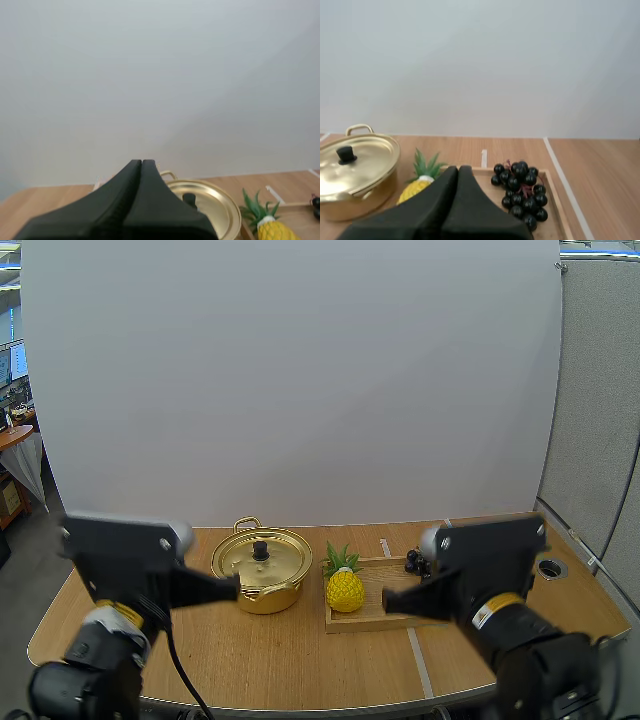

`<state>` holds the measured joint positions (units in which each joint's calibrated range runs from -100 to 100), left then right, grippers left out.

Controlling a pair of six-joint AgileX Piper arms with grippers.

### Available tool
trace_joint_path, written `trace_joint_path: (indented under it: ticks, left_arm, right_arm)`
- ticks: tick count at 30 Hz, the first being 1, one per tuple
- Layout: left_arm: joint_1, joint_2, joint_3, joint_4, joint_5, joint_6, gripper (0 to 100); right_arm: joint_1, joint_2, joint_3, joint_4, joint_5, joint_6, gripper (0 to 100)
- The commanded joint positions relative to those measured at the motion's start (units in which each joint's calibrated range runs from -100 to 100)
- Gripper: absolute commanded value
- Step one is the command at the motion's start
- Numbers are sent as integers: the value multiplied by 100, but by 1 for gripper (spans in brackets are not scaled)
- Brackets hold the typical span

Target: Open the pot, put the grape inside, and close it

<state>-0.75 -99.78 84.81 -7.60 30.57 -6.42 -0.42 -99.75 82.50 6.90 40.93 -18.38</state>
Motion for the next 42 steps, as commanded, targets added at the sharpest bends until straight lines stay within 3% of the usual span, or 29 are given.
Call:
trace_joint_path:
  ticks: [1,10,19,27,42]
  left_arm:
    - [2,-22,-965,11,288,-58,0]
    - [2,-22,-2858,48,1983,-30,0]
    - [2,-22,-4259,101,4942,187,0]
    - [2,168,-4395,101,5120,187,0]
    - [2,2845,-4395,101,5004,269,0]
  right_arm:
    - [-25,-25,-660,14,275,13,0]
    - [-25,-25,-2310,-24,1243,13,0]
    - [-25,-25,-3834,-24,3887,13,0]
    - [-25,31,-4237,-105,4706,13,0]
    - [-25,1909,-4237,-294,4810,13,0]
